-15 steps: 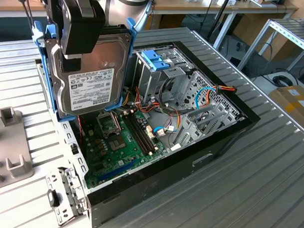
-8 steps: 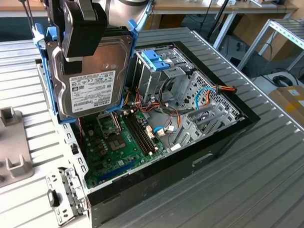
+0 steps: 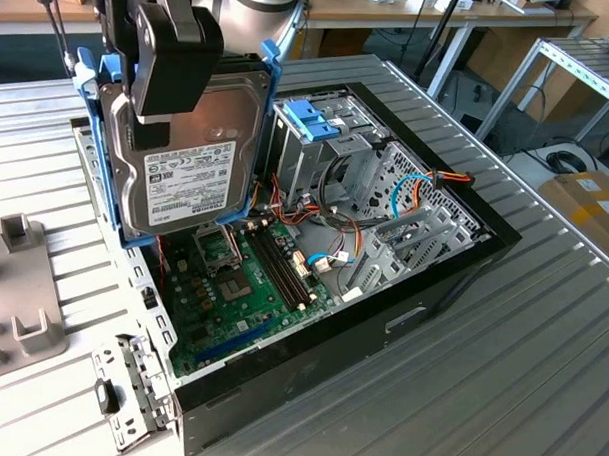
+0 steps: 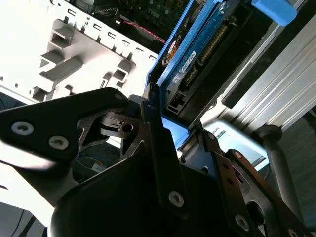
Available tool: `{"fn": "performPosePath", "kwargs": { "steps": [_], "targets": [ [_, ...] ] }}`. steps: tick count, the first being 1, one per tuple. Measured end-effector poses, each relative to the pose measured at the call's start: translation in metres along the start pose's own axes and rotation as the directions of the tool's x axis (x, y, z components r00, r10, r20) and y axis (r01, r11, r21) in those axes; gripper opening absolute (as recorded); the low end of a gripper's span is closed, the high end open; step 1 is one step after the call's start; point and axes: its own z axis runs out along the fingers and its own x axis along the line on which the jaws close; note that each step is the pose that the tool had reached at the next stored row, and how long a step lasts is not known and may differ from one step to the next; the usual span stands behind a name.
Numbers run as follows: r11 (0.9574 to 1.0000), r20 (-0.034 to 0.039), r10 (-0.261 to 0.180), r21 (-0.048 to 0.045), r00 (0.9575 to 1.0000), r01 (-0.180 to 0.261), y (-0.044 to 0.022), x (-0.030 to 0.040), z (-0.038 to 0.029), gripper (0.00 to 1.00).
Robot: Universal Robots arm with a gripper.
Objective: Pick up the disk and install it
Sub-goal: 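Pick up the disk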
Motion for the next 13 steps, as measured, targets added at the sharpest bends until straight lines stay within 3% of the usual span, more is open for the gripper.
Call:
{"fn": "performPosePath", "kwargs": {
  "steps": [13],
  "targets": [
    [1.0000,0.0000,0.000,0.0000,1.0000,0.000,-0.0048,0.0020,-0.0003,0.37]
  ]
}}
